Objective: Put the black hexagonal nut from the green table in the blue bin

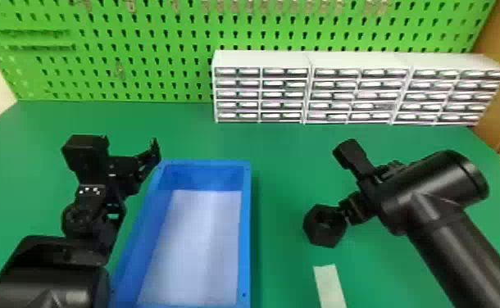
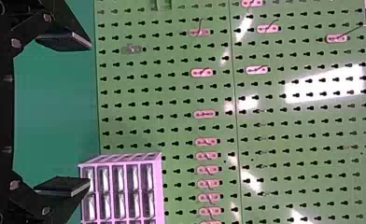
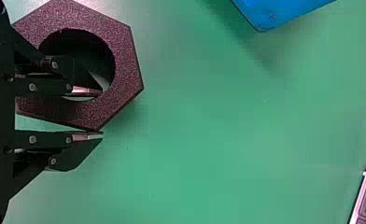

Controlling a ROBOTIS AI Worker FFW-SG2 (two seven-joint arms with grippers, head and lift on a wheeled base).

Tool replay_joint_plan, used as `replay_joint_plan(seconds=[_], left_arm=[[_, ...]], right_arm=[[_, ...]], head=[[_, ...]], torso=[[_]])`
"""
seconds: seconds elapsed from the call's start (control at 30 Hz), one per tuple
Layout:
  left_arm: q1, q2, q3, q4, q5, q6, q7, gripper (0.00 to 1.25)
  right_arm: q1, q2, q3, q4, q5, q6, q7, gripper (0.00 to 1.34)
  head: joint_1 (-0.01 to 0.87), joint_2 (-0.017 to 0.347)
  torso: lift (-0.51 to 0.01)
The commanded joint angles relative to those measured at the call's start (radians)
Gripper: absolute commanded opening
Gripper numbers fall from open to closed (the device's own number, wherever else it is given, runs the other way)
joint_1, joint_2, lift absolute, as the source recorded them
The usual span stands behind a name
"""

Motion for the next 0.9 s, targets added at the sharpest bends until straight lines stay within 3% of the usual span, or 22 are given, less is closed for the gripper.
replay_joint_plan(seconds=[0.0,0.37,0.87], left_arm=[[0.000,0.000,0.000,0.000,-0.001,0.000,0.000,1.00],[0.000,0.000,0.001,0.000,-0.001,0.000,0.000,1.00],[0.000,0.000,0.001,0.000,-0.002,0.000,0.000,1.01]], right_arm=[[-0.001,0.000,0.004,0.000,0.005,-0.002,0.004,0.35],[-0.009,0.000,0.001,-0.011,0.053,-0.002,0.058,0.35],[-0.010,0.000,-0.076,-0.186,0.102,0.020,0.071,0.35]], head=[[0.686,0.052],[0.686,0.052],[0.686,0.052]], torso=[[-0.097],[-0.097],[-0.097]])
